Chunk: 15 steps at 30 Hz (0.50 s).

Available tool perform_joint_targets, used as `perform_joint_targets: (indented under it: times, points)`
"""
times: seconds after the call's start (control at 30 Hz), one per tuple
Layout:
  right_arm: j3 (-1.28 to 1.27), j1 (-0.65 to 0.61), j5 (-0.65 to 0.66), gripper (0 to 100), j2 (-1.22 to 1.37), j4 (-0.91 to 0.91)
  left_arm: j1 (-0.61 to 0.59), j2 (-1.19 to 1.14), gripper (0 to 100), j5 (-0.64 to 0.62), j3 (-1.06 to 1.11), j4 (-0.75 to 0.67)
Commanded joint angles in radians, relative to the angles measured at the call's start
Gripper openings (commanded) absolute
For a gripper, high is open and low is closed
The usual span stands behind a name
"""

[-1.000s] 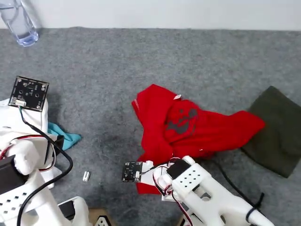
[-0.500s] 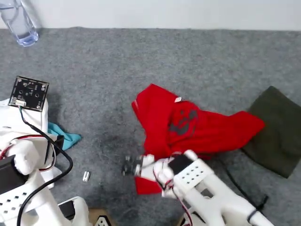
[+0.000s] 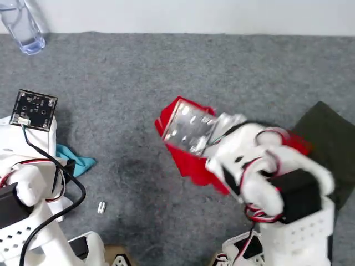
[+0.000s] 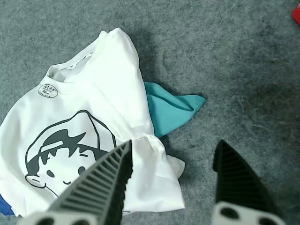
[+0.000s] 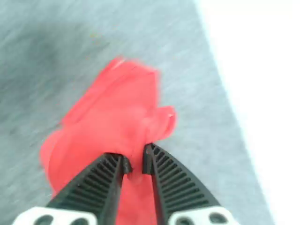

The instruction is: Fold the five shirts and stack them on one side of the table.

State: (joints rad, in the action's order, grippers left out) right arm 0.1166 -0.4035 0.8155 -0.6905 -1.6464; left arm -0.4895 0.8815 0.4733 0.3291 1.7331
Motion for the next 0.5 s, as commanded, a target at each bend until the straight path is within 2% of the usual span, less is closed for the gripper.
perform_joint_targets:
  times: [0.0,0.2,0.47]
  points:
    - [0.299,0.035,0.009,0.8,0.105,0.021,-0.002,0.006,27,0.006,-0.005,0.02]
    - [0.575,0.09,0.012,0.8,0.285,0.179,0.002,0.006,27,0.006,-0.005,0.02]
    - [0.721,0.113,0.011,0.8,0.412,0.418,0.002,0.006,27,0.006,-0.004,0.02]
